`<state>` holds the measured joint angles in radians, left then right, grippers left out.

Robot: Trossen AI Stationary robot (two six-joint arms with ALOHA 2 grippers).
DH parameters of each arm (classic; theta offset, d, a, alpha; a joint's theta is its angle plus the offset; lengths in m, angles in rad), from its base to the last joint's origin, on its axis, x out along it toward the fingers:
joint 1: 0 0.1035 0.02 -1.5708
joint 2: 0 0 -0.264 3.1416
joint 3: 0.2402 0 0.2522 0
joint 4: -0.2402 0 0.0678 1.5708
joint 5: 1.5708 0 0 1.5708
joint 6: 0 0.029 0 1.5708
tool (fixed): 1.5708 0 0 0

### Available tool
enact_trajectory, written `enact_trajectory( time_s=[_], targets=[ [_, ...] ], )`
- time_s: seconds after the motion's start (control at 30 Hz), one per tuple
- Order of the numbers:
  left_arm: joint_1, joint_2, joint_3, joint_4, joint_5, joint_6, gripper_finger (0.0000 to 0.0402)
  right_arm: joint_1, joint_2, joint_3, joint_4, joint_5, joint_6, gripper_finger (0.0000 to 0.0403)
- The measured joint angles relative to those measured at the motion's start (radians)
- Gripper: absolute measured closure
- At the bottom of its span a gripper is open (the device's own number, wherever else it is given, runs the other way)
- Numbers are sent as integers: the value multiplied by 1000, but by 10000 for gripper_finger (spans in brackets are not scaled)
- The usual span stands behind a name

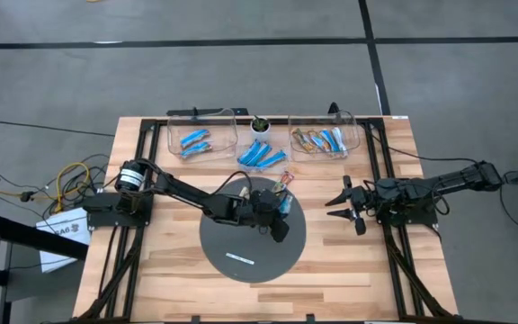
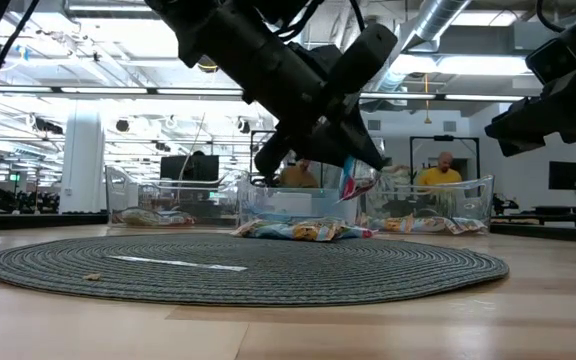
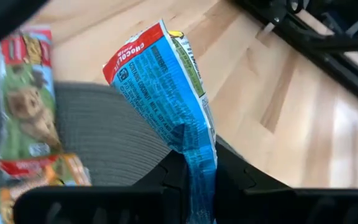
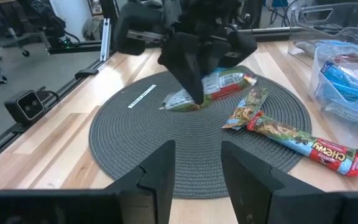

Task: Pick and place Granola Bars by type
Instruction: Put the red granola bar into the left transparent bin

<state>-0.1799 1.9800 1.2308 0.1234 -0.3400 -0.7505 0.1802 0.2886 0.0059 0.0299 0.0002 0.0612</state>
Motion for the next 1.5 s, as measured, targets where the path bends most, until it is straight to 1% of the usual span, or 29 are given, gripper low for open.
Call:
enact_trajectory(
  time_s=[0.1,0.5,0.6,0.67,0.83,1.03,1.17,1.33,1.5],
  targets=[
    [-1,0,0,0,-24,52,366,0,0,0,0,0,0,278],
    [-33,0,0,-2,-58,96,367,0,0,0,0,0,0,278],
    [-32,-24,-8,-38,-59,113,367,0,0,0,0,0,0,278],
    [-28,-60,-9,-104,-77,119,367,0,0,0,0,0,0,278],
    [-22,-164,-10,-335,-183,139,367,0,-1,0,0,0,0,278],
    [2,-304,-16,-543,-276,175,367,0,0,0,1,0,0,278],
    [37,-415,-70,-633,-318,183,367,0,-1,0,1,0,0,278],
    [96,-555,-172,-708,-322,184,367,0,0,0,0,0,0,278],
    [156,-685,-279,-738,-324,210,367,0,0,0,0,0,0,278]
  ],
)
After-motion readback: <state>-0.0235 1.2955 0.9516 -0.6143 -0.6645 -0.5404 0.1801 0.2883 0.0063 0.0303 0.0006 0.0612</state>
